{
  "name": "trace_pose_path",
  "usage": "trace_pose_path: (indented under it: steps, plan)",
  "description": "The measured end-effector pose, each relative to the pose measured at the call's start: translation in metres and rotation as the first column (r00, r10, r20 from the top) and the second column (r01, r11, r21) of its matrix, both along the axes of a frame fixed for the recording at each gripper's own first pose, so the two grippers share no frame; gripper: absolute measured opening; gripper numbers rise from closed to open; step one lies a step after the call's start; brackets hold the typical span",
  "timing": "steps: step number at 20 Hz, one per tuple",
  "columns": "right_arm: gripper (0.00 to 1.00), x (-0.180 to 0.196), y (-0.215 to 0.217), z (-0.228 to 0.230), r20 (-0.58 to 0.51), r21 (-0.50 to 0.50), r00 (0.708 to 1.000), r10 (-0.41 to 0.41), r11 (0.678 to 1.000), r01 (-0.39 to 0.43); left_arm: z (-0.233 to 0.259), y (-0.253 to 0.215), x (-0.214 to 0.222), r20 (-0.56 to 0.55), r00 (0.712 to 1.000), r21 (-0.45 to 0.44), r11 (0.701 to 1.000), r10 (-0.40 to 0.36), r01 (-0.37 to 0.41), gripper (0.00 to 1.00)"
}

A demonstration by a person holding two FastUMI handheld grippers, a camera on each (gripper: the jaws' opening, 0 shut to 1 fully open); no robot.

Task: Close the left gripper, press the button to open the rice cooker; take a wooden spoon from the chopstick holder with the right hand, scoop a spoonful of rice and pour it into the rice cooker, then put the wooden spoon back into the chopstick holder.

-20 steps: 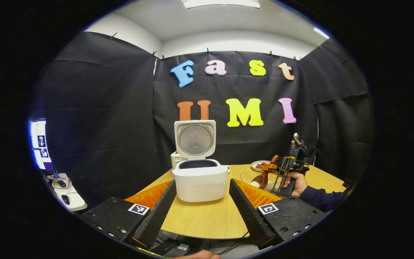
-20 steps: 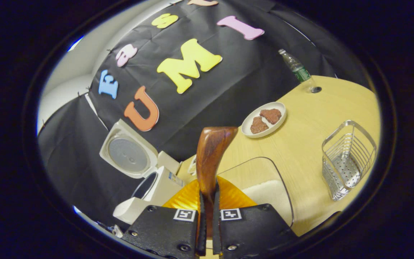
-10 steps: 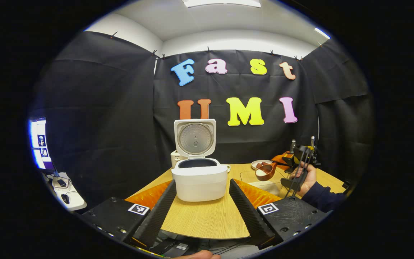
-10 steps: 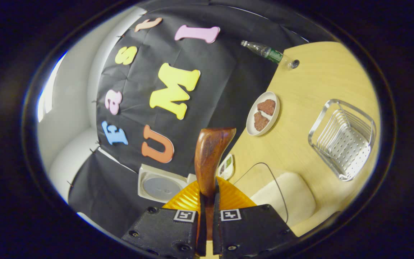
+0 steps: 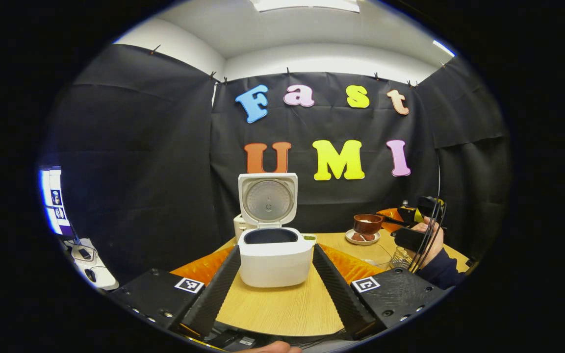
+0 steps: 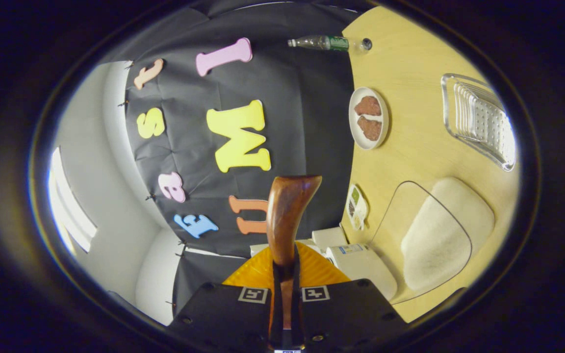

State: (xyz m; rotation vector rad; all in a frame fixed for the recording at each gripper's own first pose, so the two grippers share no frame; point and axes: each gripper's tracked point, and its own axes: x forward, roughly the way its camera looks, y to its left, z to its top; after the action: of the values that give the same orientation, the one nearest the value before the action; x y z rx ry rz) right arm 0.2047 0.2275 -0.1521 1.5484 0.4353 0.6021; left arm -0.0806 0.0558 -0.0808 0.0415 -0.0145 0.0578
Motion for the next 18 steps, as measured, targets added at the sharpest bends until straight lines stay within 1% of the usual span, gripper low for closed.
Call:
trace_pose_path:
  steps: [2,6,7,9,11,13,16,18]
  plan:
    - [0.11,0.006,0.012,0.004,0.011,-0.051,1.000,0.009,0.999,-0.008,0.006,0.003,0.004,0.008,1.000,0.000,1.000,-0.003,0.003,0.94]
    - [0.12,0.027,0.042,0.013,0.022,-0.100,1.000,0.007,0.995,-0.005,0.007,0.017,0.013,-0.002,1.000,-0.004,1.000,0.007,-0.007,0.94]
    - [0.12,0.033,0.053,0.014,0.026,-0.131,1.000,0.013,0.991,-0.010,0.007,0.021,0.013,0.000,1.000,-0.005,1.000,0.013,-0.013,0.94]
    - [0.11,0.037,0.076,0.016,0.053,-0.228,0.998,0.040,0.973,-0.026,0.007,0.030,0.017,0.008,1.000,-0.012,0.999,0.030,-0.030,0.94]
    - [0.12,0.043,0.096,0.025,0.101,-0.293,0.993,0.058,0.956,-0.026,0.000,0.037,0.017,-0.001,0.999,-0.019,0.999,0.039,-0.039,0.94]
    - [0.12,0.045,0.118,0.037,0.150,-0.354,0.985,0.083,0.935,-0.024,-0.003,0.046,0.018,-0.011,0.998,-0.018,0.998,0.056,-0.056,0.94]
    - [0.12,0.049,0.154,0.043,0.203,-0.488,0.969,0.144,0.872,-0.027,-0.001,0.061,0.018,0.011,0.996,-0.040,0.995,0.087,-0.087,0.94]
    - [0.12,0.054,0.177,0.046,0.226,-0.557,0.957,0.182,0.830,-0.026,-0.005,0.062,0.020,0.002,0.997,-0.070,0.994,0.083,-0.082,0.94]
